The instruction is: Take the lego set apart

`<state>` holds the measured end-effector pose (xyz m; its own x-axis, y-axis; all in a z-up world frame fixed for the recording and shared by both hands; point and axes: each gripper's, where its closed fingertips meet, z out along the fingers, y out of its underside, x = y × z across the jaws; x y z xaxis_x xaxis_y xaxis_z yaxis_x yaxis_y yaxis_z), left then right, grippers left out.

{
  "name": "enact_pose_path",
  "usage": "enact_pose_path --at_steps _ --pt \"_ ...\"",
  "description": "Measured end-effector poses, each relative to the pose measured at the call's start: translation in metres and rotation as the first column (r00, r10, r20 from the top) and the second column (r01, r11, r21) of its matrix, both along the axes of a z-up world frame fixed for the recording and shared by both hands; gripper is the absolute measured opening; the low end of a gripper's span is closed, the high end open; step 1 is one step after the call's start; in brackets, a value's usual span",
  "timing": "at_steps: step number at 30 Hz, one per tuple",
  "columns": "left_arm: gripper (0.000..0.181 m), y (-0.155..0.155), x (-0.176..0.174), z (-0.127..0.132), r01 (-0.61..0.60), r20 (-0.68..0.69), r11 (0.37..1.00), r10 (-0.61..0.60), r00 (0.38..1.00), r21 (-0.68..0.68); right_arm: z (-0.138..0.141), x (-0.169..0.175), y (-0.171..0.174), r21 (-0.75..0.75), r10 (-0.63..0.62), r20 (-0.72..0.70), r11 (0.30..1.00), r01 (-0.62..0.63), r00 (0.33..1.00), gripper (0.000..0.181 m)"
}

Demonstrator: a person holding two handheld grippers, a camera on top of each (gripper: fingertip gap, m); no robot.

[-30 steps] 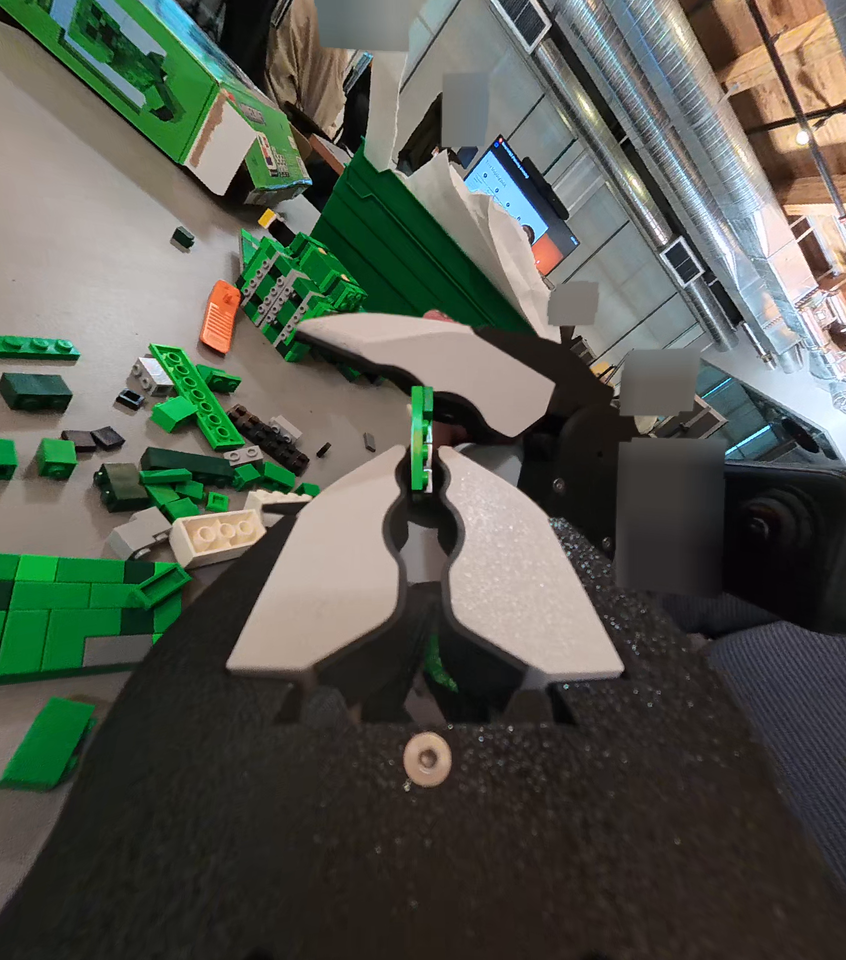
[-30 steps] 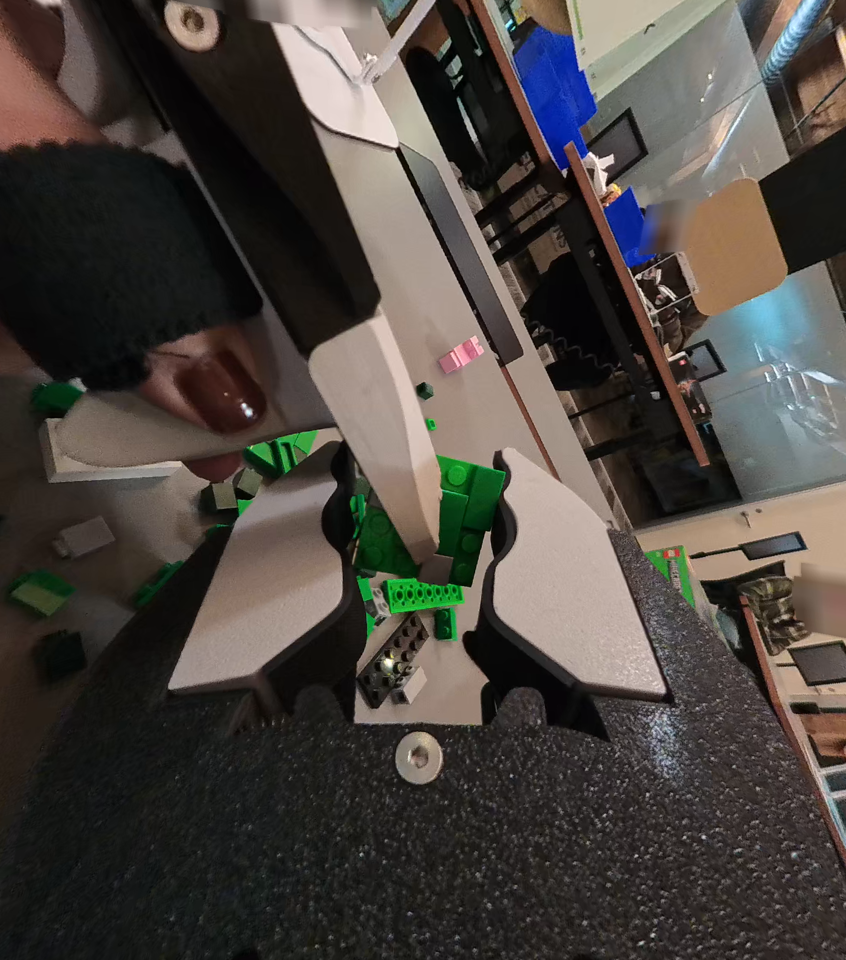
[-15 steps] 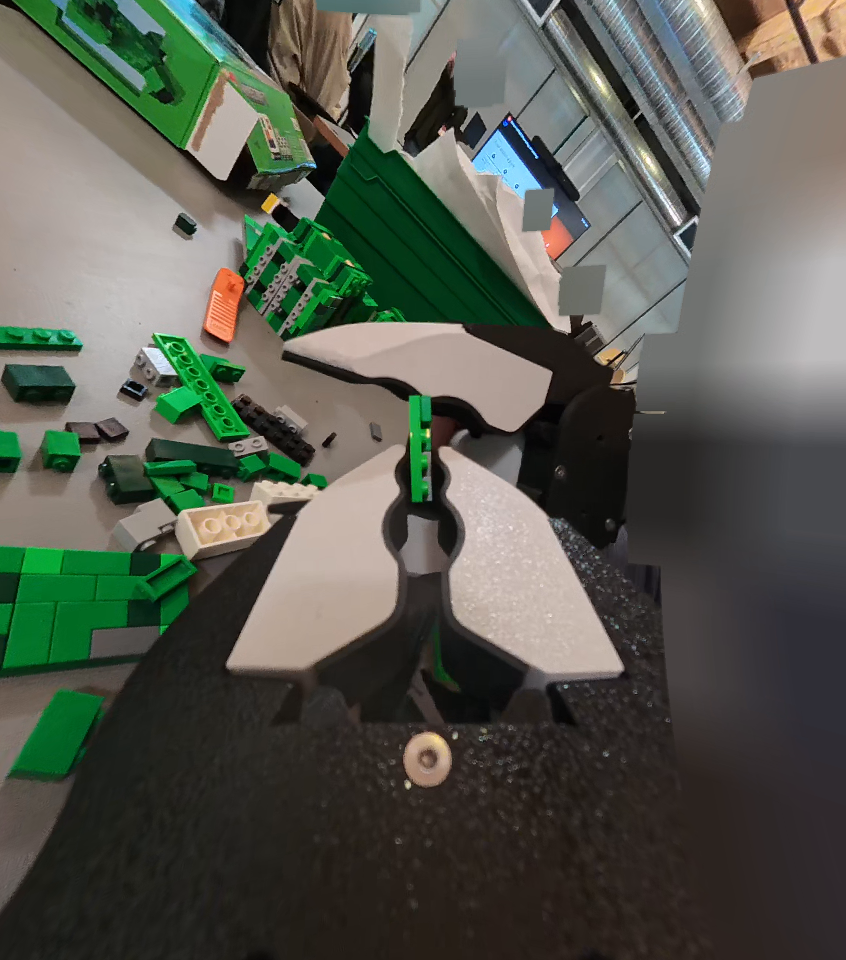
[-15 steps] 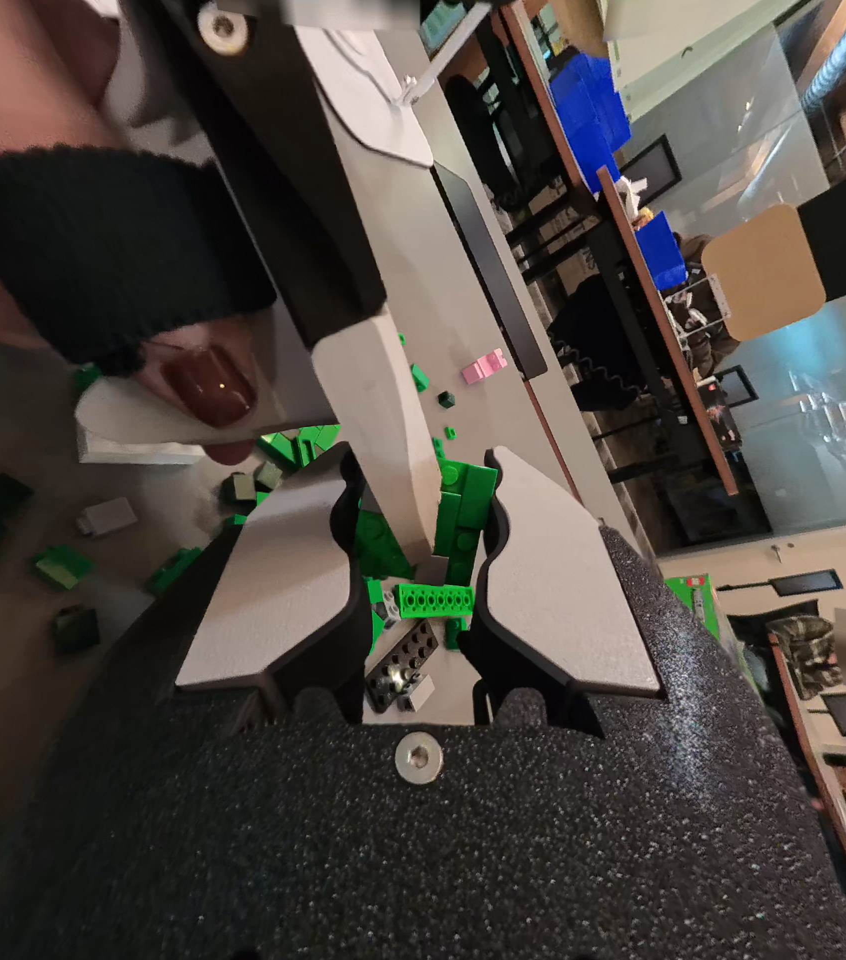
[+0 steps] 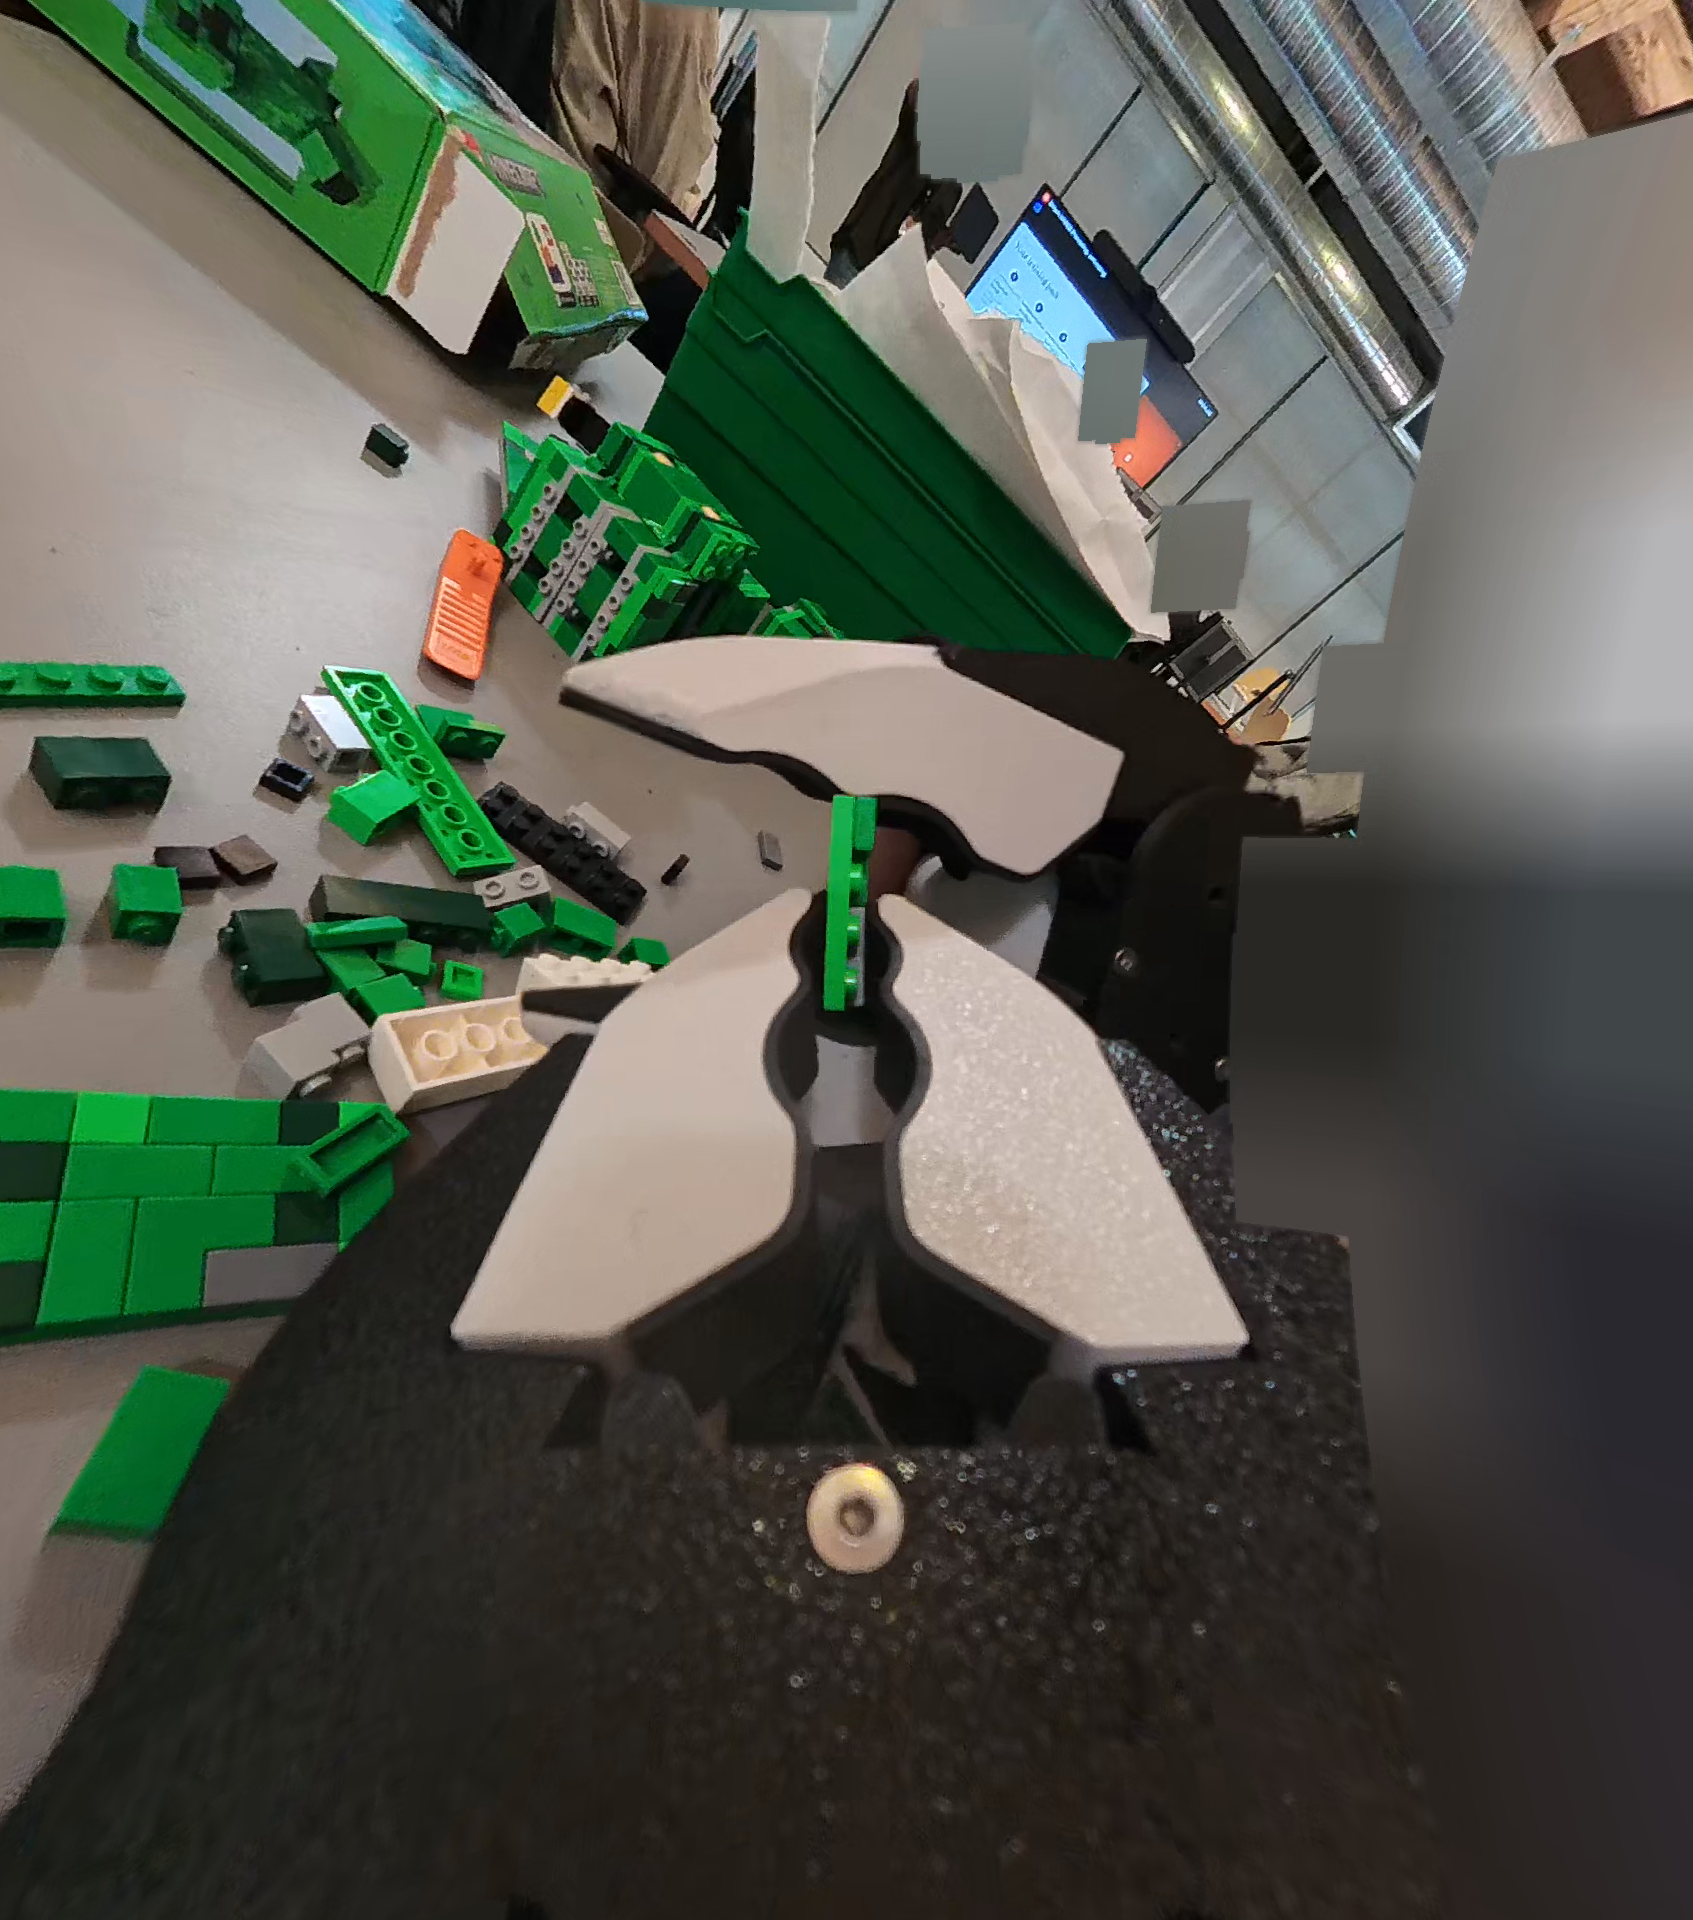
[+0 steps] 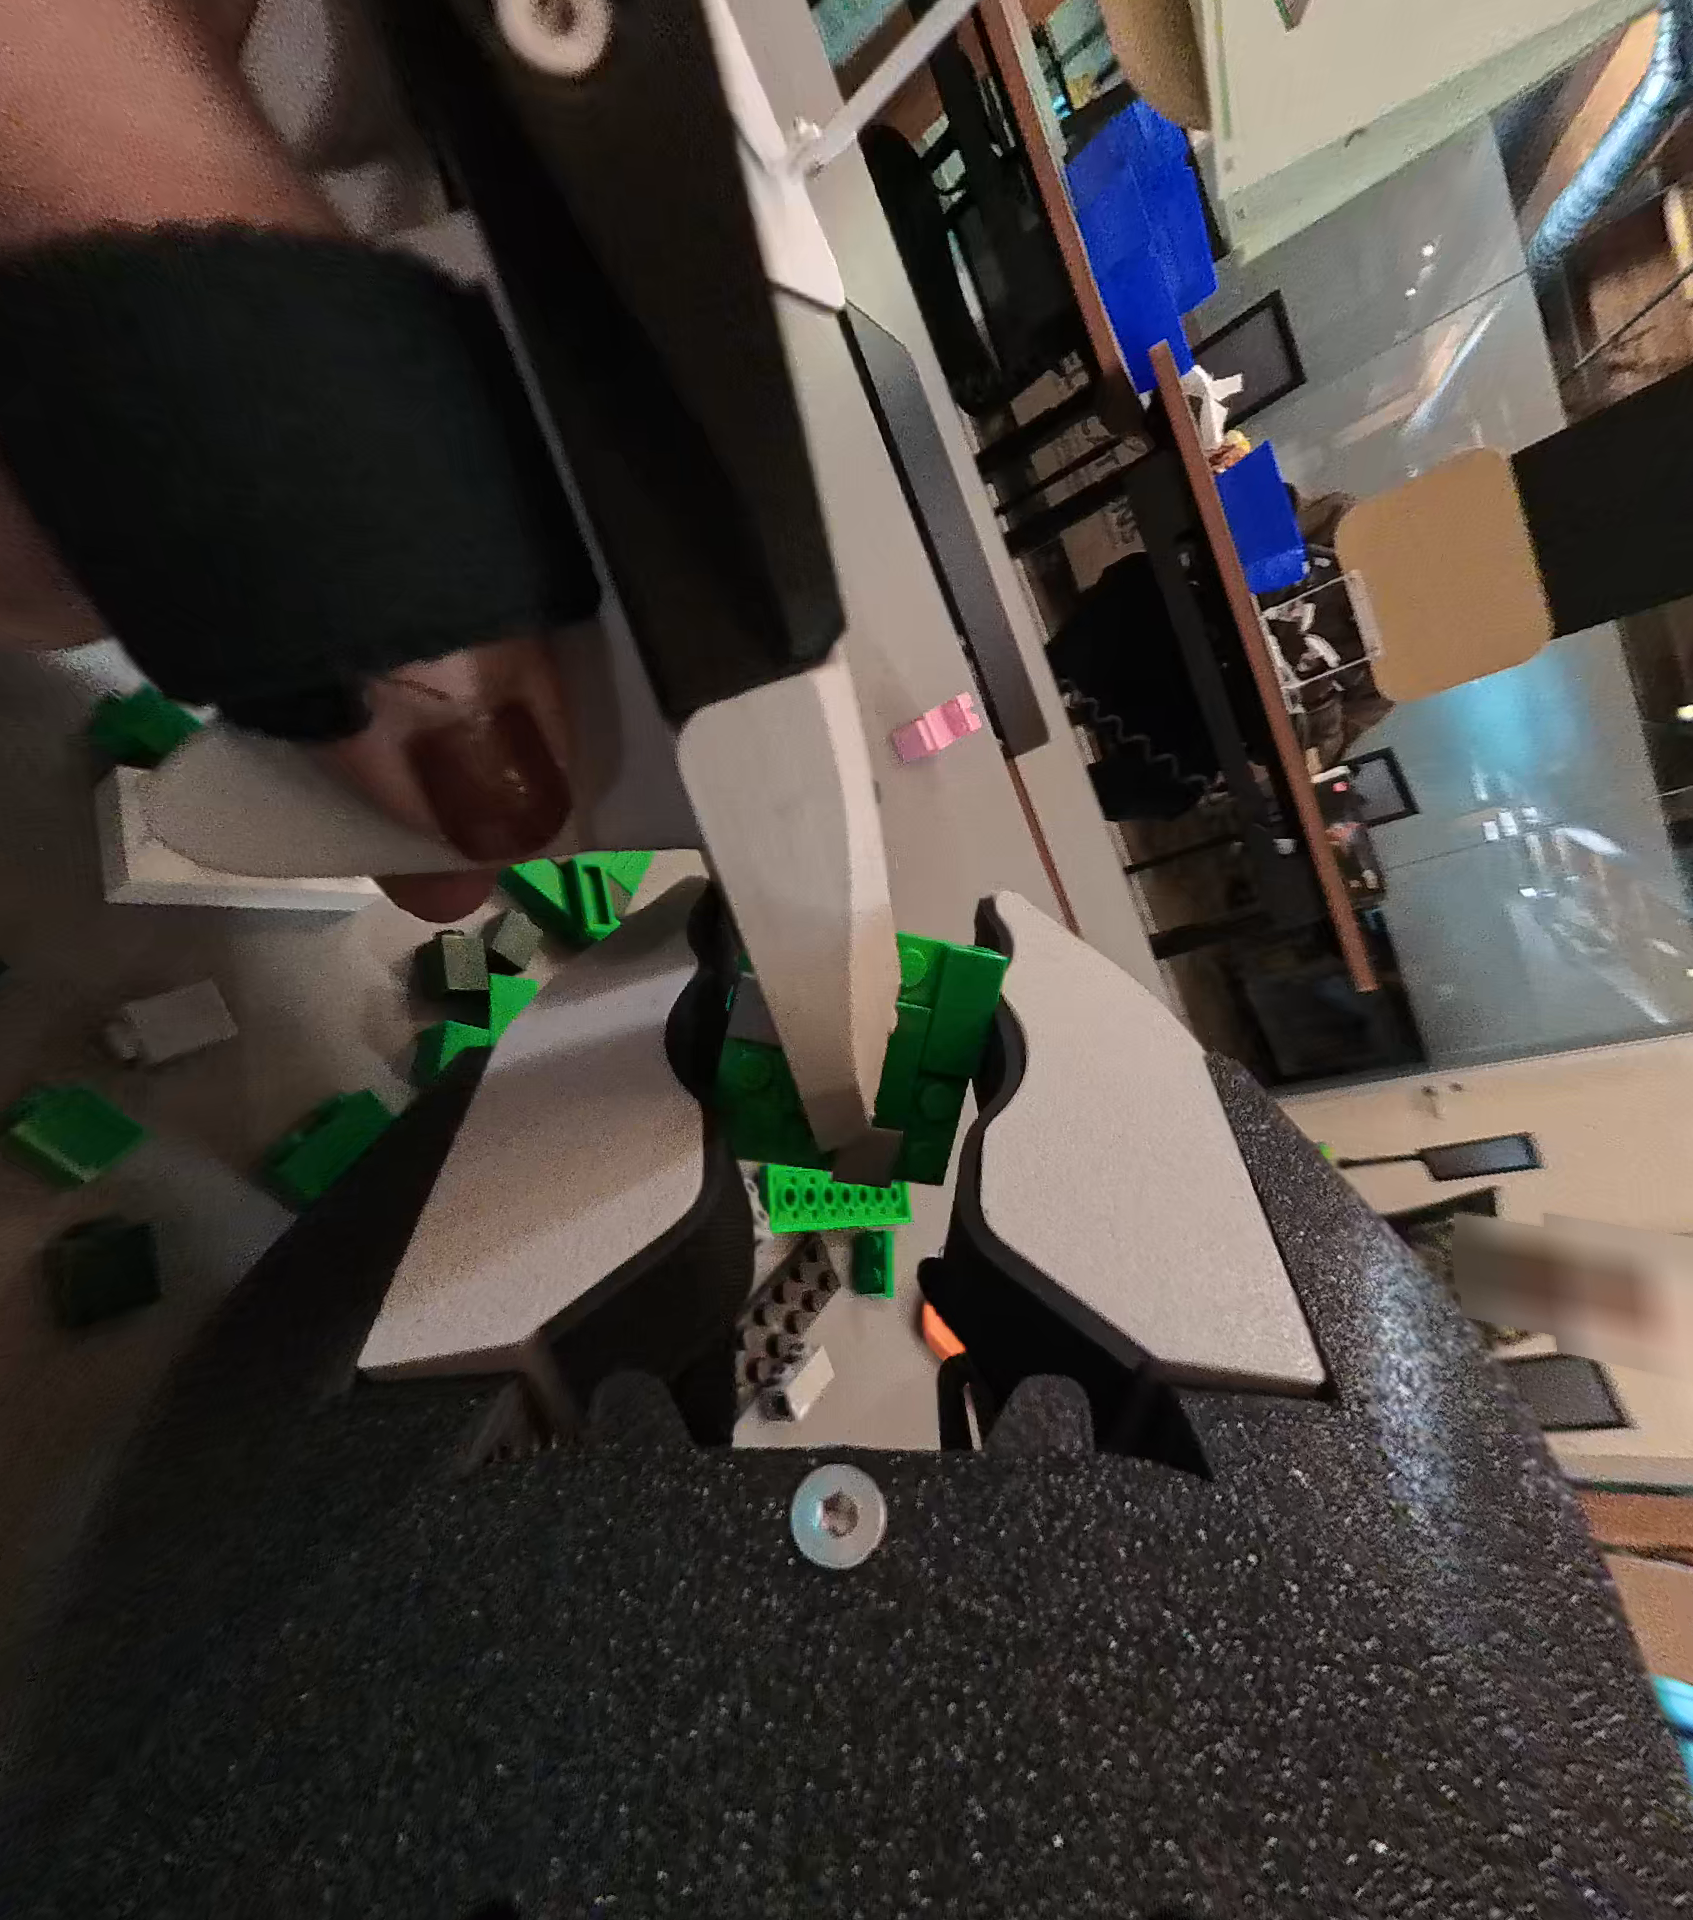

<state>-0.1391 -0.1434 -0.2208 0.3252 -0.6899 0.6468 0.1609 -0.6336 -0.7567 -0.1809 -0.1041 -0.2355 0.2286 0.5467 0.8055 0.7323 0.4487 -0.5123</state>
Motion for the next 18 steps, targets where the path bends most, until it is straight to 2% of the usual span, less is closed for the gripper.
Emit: enact_pose_path --at_steps 4,18 --pt "0.006 0.004 -0.002 -0.006 -0.024 0.035 0.996 0.027 0.999 -0.081 -0.002 0.001 0.008 0.154 -0.056 0.085 0.987 0.043 0.995 0.043" --pt "0.007 0.009 -0.007 -0.011 -0.021 0.118 0.981 0.045 0.992 -0.191 -0.006 -0.002 0.013 0.286 -0.053 0.175 0.958 0.001 0.983 0.045"
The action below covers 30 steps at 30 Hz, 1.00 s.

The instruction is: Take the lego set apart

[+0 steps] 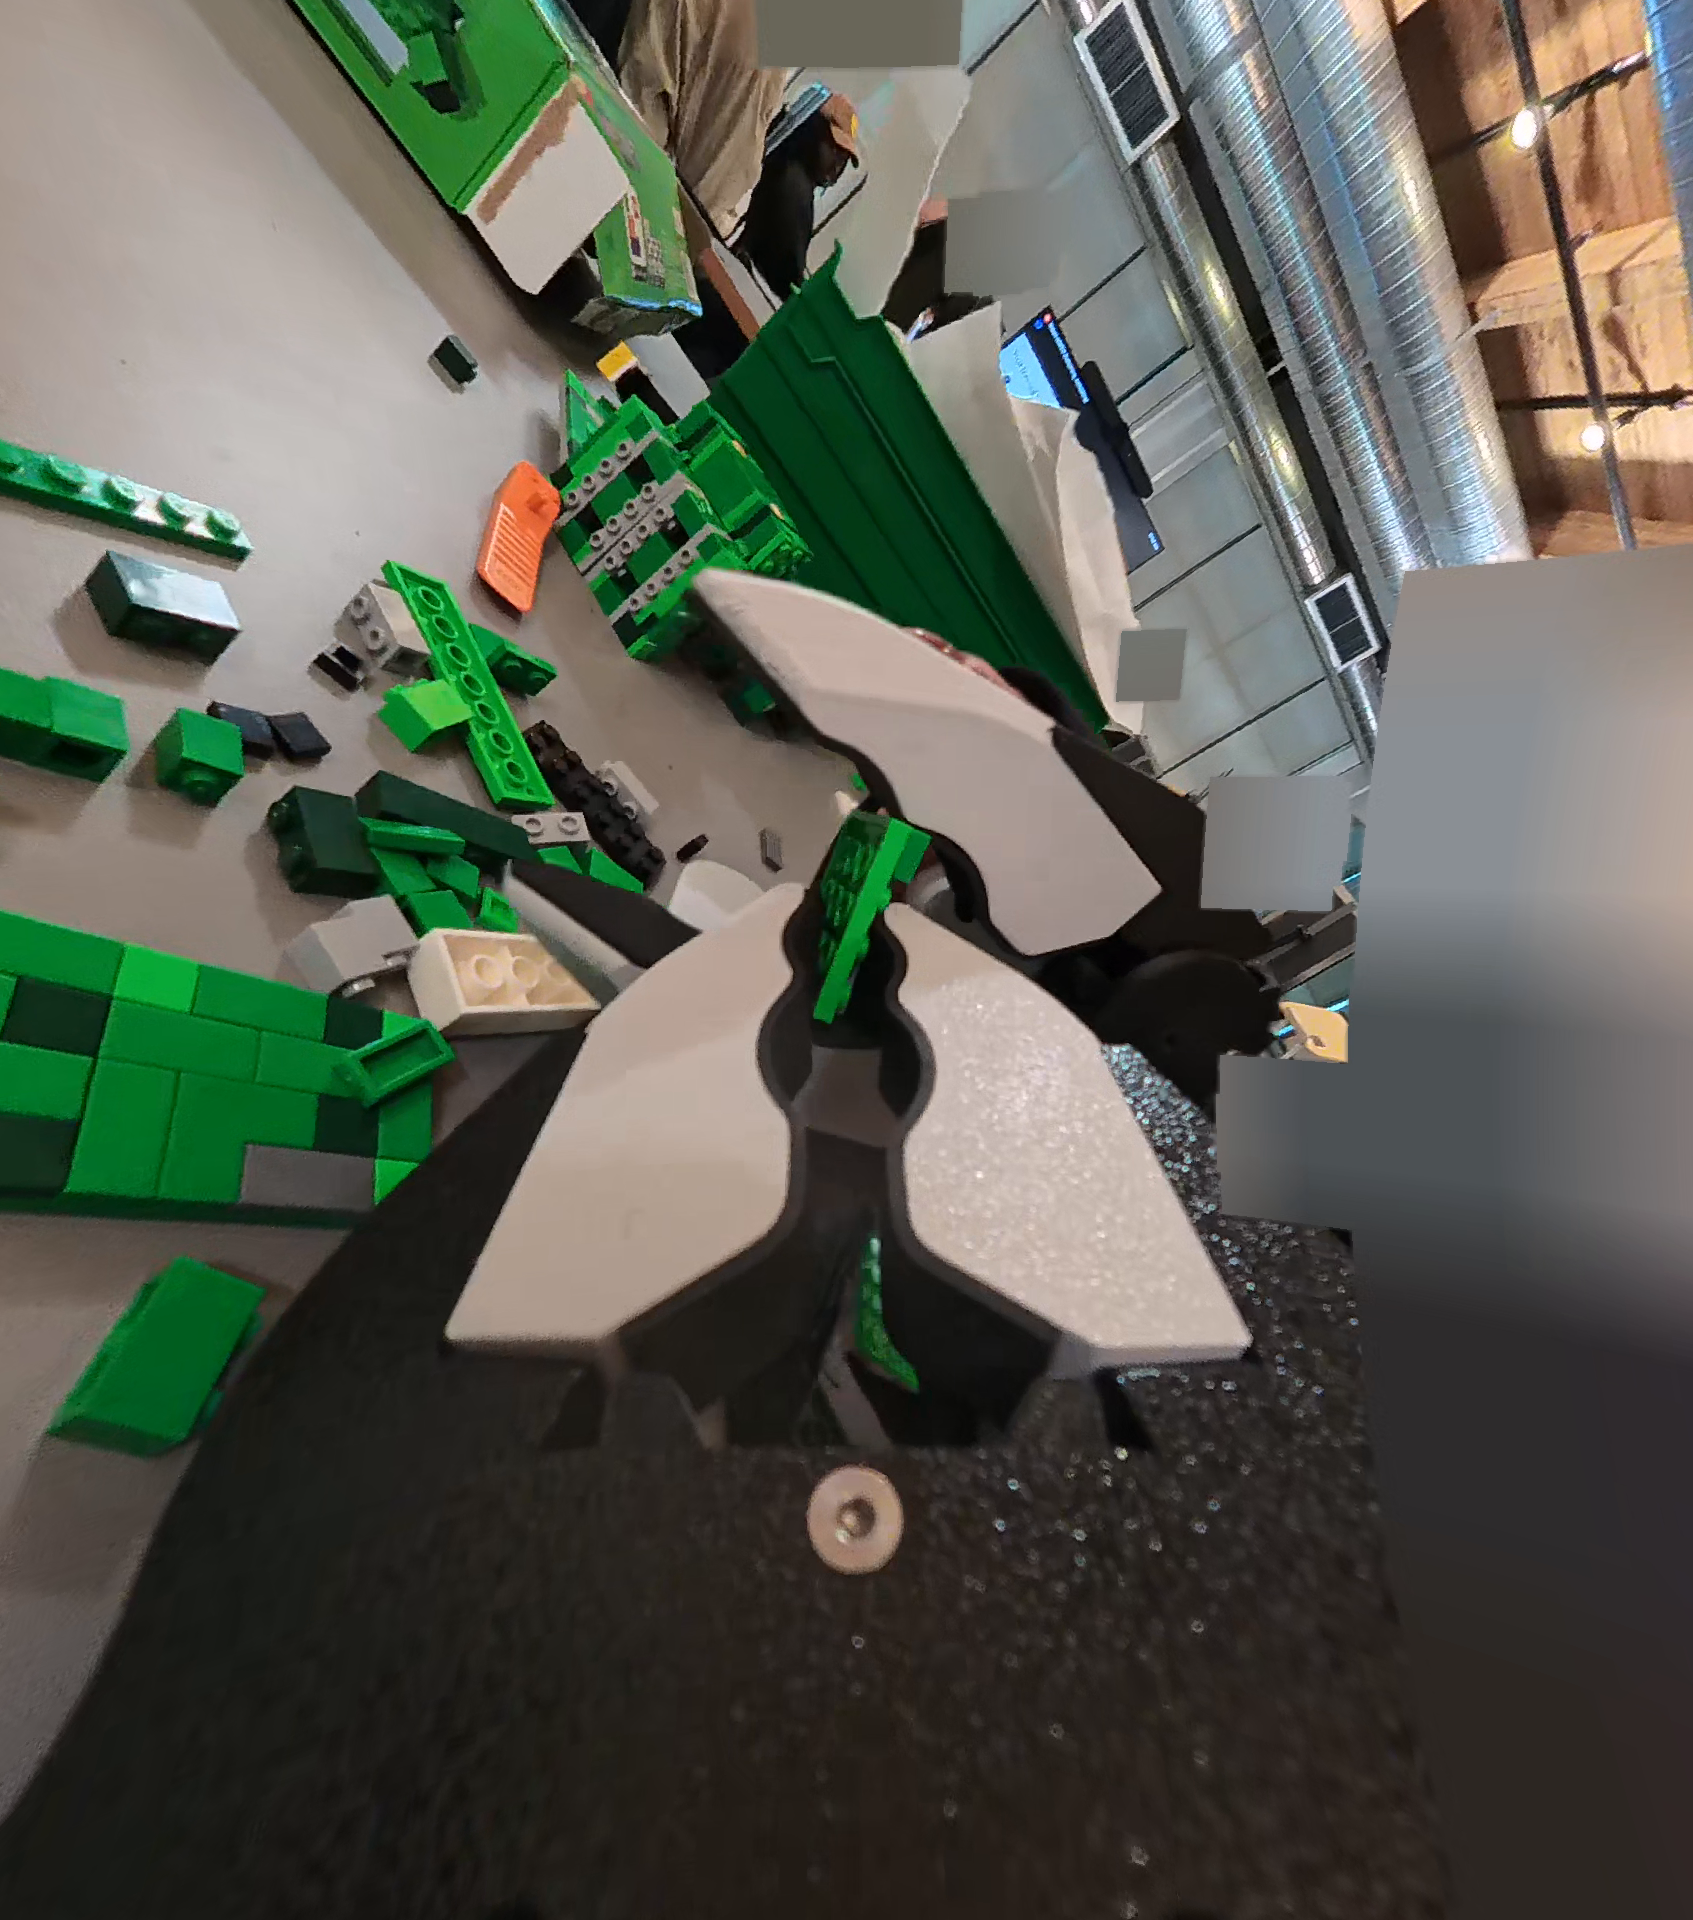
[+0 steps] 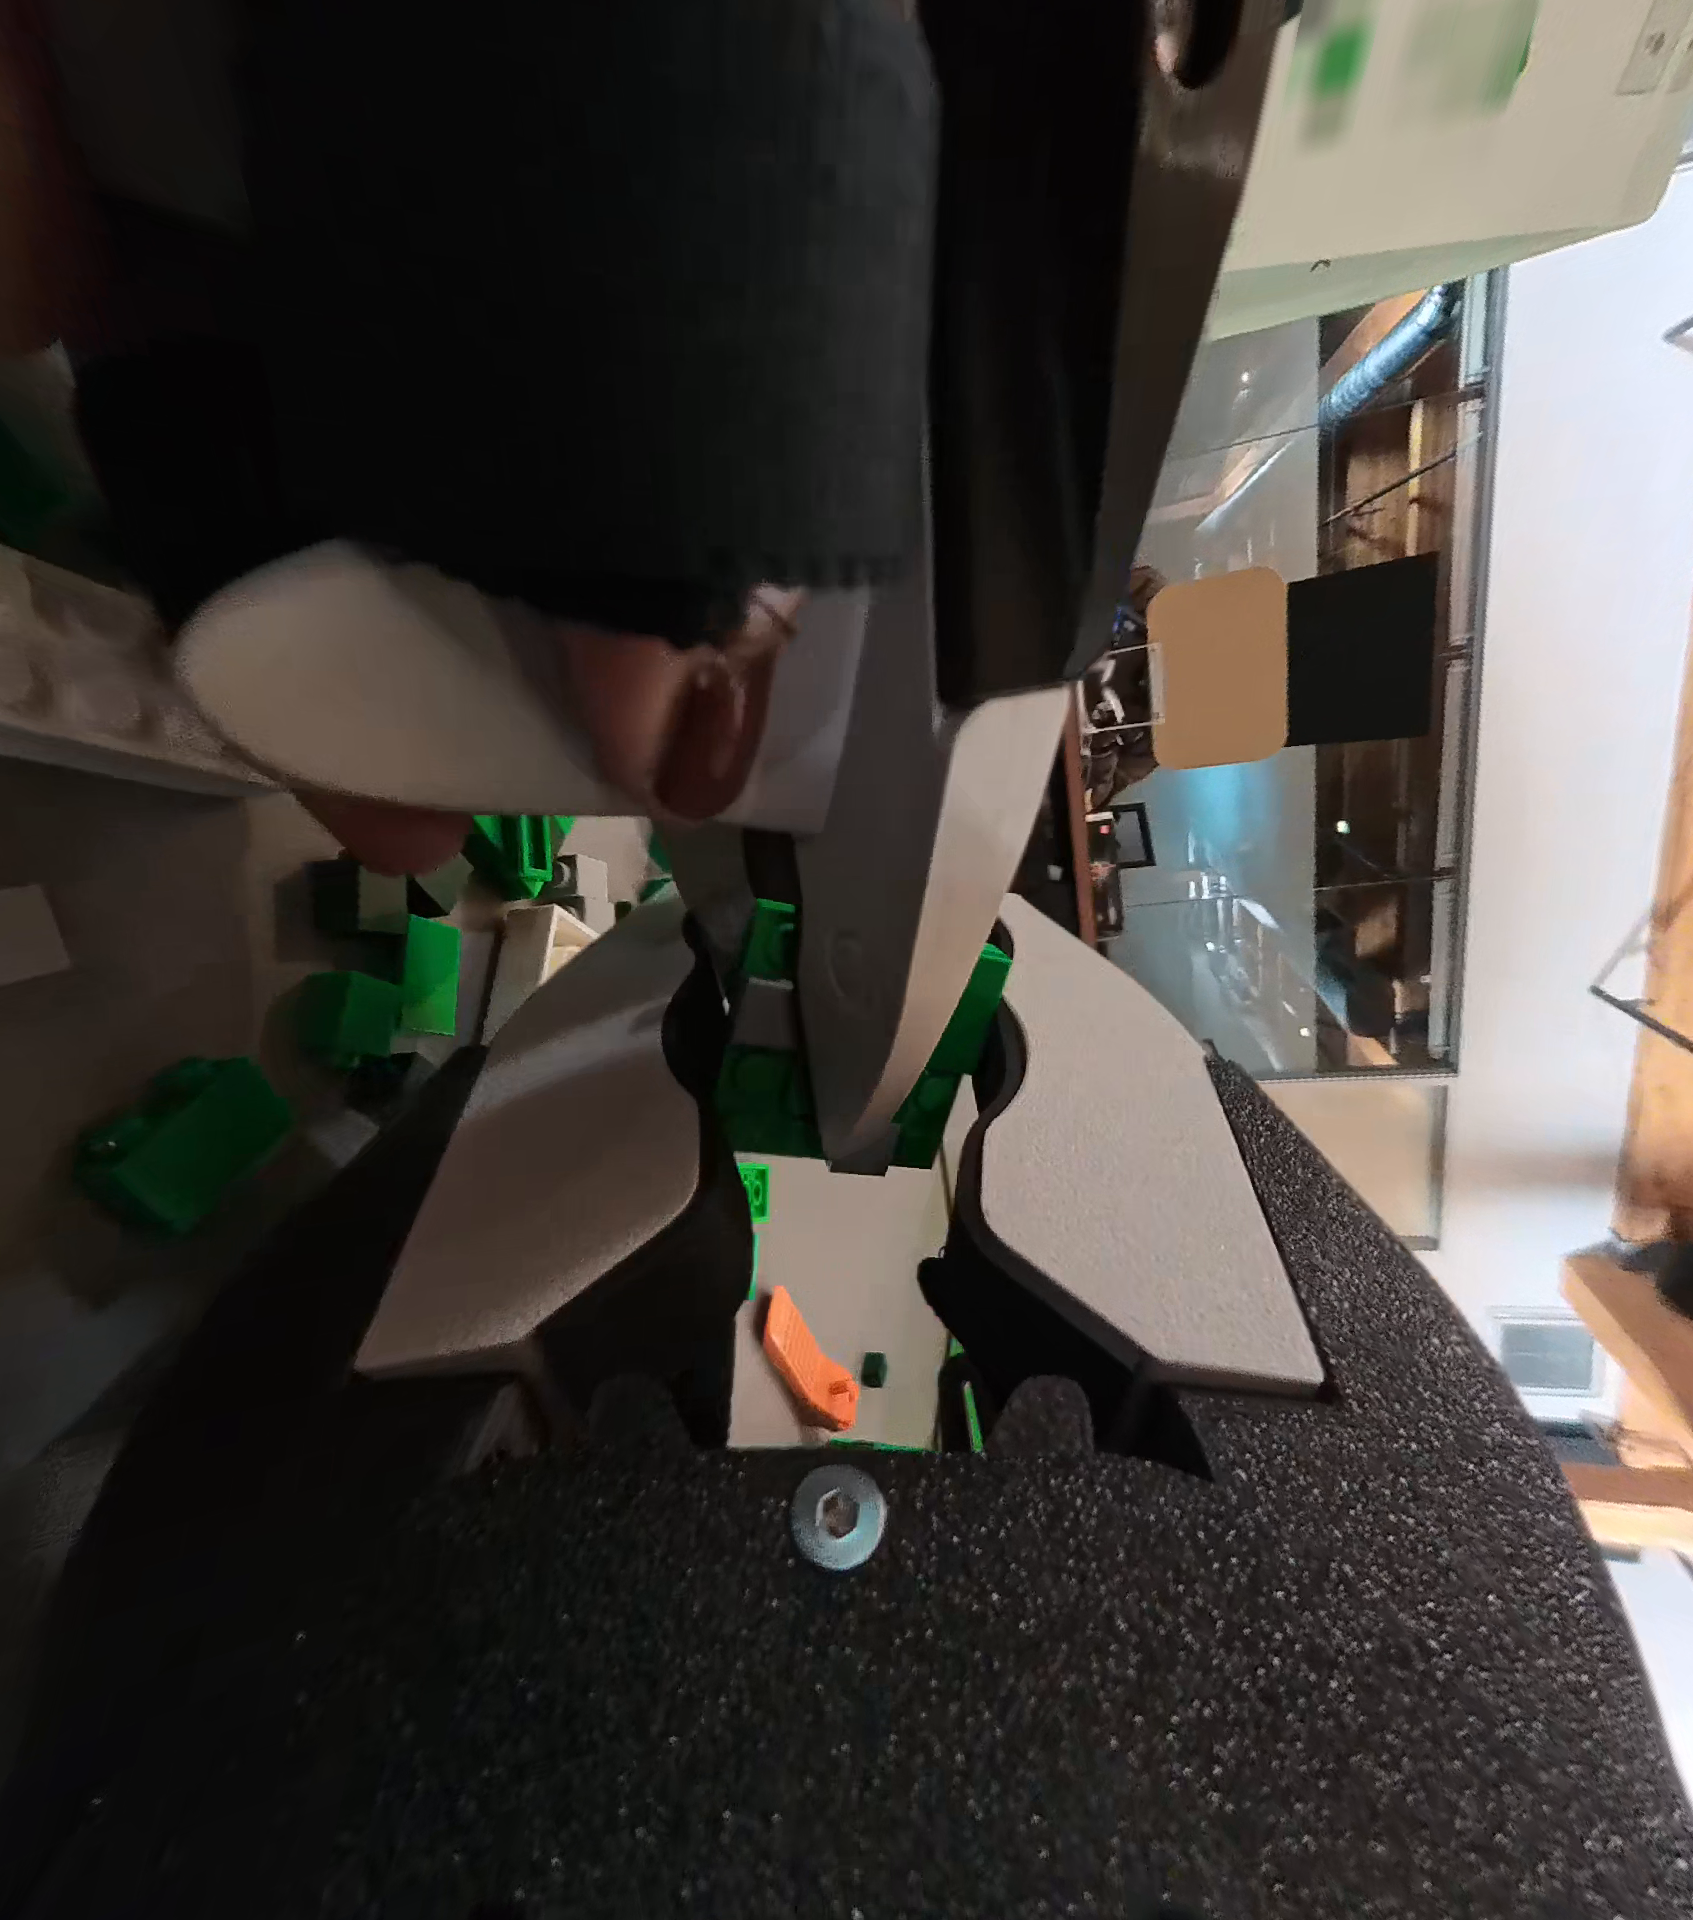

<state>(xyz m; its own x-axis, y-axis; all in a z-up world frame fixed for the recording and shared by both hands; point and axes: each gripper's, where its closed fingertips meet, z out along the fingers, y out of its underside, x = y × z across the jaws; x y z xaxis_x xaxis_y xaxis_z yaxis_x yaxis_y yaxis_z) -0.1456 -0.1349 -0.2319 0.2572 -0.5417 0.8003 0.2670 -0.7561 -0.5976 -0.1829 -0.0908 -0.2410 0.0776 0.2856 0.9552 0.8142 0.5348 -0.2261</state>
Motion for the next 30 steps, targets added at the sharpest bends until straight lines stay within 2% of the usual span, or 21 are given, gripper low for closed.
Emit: enact_pose_path --at_steps 8,11,15,17,24,27,30 --pt "0.007 0.002 -0.001 -0.001 -0.003 0.029 0.999 0.005 1.0 -0.038 0.0 0.0 0.002 0.026 -0.003 0.006 1.0 0.003 1.0 0.046" --pt "0.005 0.003 -0.004 0.004 0.001 0.109 0.997 0.007 0.994 -0.072 0.005 0.0 0.001 0.149 -0.006 0.055 0.989 -0.003 0.998 0.037" --pt "0.005 0.003 -0.003 0.0 -0.001 0.063 0.998 0.005 0.998 -0.06 0.0 0.0 0.001 0.075 0.012 0.018 0.997 -0.013 1.0 0.037" --pt "0.005 0.002 -0.002 -0.008 -0.006 -0.056 1.0 0.005 0.998 -0.018 -0.006 0.0 0.002 -0.008 0.018 -0.006 1.0 -0.018 1.0 0.055" --pt "0.006 -0.003 0.0 -0.007 0.041 -0.224 0.99 -0.01 0.975 0.133 -0.011 -0.003 -0.006 -0.152 0.074 -0.05 0.985 -0.081 0.996 0.051" --pt "0.006 -0.003 0.0 -0.007 0.039 -0.274 0.985 0.009 0.962 0.167 -0.011 -0.003 -0.007 -0.165 0.072 -0.049 0.983 -0.079 0.996 0.052" --pt "0.006 -0.004 -0.001 -0.006 0.033 -0.253 0.987 0.008 0.967 0.156 -0.01 -0.004 -0.007 -0.131 0.081 -0.034 0.988 -0.085 0.996 0.05"
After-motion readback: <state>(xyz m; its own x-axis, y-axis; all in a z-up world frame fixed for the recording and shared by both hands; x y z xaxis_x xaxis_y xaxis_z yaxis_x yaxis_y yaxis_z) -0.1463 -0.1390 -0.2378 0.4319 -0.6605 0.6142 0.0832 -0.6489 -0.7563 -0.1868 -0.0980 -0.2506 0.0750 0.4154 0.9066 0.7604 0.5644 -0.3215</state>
